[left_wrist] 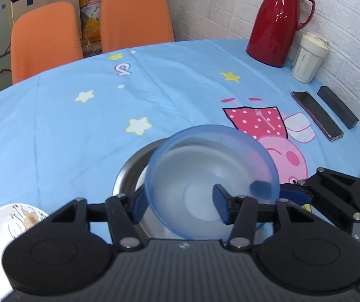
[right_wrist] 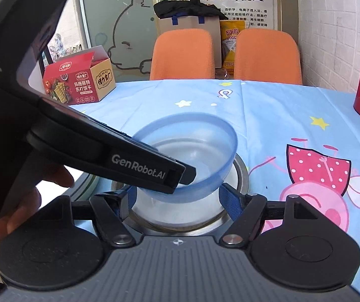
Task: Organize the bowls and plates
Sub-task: 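Carry the blue bowl with the left tool and lower it into the white bowl, then grasp the nested bowls' steel rim with the left tool, then carry the nested bowls with the left tool onto the plate stack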
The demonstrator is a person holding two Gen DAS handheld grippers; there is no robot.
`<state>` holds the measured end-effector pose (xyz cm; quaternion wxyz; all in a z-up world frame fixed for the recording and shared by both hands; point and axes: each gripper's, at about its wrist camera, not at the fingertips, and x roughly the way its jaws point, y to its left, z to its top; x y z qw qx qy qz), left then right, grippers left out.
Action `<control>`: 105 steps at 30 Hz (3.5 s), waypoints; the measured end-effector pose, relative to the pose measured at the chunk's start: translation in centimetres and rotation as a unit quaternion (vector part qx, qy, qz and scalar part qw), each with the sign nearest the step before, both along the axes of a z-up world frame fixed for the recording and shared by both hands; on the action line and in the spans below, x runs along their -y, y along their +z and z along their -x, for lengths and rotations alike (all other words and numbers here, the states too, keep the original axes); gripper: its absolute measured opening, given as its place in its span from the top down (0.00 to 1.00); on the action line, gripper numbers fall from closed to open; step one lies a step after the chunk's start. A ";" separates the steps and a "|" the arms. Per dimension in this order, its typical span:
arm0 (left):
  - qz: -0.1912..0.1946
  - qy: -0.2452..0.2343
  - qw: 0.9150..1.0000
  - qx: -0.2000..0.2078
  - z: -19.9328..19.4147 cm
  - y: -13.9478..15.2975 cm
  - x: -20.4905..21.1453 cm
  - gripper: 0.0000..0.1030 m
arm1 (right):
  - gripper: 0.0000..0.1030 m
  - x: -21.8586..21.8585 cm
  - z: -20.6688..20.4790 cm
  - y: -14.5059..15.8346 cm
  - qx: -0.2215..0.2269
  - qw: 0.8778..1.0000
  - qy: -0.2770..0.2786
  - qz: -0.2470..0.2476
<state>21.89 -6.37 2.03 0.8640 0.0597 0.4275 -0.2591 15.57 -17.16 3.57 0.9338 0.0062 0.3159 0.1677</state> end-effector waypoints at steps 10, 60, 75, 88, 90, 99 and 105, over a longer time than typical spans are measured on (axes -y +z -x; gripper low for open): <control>0.038 0.006 0.999 -0.007 1.0 2.0 -3.8 0.29 | 0.00 4.5 4.2 -1.2 -0.007 0.998 -0.060 -0.027; -0.029 -0.014 0.999 -0.033 -4.9 -3.7 -2.2 0.26 | 0.00 1.2 -2.0 -4.9 -0.033 0.992 -0.121 0.005; -0.013 0.009 0.998 -0.058 -4.7 -2.4 -0.7 0.47 | 0.17 0.3 -1.3 -3.6 -0.036 0.991 -0.123 -0.029; 0.007 0.039 0.997 0.073 -2.6 9.9 -4.8 0.48 | 0.15 -2.2 -0.9 6.2 0.090 0.992 -0.090 -0.015; -0.002 0.064 0.995 0.081 -1.9 10.7 -6.9 0.48 | 0.14 -3.7 -0.9 6.8 0.101 0.992 -0.067 -0.020; -0.040 0.166 0.984 0.055 0.7 8.1 -16.5 0.48 | 0.14 -11.1 -1.3 4.9 0.060 0.995 0.047 -0.058; -0.036 0.184 0.982 -0.004 1.6 2.8 -19.3 0.48 | 0.14 -14.0 -0.6 1.5 -0.002 0.996 0.072 -0.047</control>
